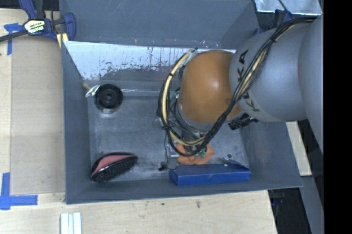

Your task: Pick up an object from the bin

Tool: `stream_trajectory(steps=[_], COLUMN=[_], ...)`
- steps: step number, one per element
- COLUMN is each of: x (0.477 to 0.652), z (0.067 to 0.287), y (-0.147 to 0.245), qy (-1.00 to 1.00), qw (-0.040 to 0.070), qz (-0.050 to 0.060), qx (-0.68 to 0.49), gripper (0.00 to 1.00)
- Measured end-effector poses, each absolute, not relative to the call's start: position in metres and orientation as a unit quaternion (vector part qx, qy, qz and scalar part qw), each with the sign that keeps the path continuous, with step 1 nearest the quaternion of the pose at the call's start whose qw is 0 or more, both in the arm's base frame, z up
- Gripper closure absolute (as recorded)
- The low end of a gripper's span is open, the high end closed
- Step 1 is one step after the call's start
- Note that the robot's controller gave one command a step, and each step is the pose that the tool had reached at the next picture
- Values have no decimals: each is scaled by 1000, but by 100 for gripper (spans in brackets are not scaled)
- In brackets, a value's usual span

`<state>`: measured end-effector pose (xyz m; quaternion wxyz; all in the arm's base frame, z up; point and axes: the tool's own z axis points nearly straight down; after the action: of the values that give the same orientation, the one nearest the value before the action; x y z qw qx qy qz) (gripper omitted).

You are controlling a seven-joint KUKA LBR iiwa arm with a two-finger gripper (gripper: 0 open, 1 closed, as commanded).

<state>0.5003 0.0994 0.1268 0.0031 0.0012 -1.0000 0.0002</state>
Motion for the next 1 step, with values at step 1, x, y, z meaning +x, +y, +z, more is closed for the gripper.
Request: stream_trajectory(steps=[1], x=[502], z=[131], y=[99], qy=[-1000], qw=[-1], qz=[0], qx=[0], gripper=[0])
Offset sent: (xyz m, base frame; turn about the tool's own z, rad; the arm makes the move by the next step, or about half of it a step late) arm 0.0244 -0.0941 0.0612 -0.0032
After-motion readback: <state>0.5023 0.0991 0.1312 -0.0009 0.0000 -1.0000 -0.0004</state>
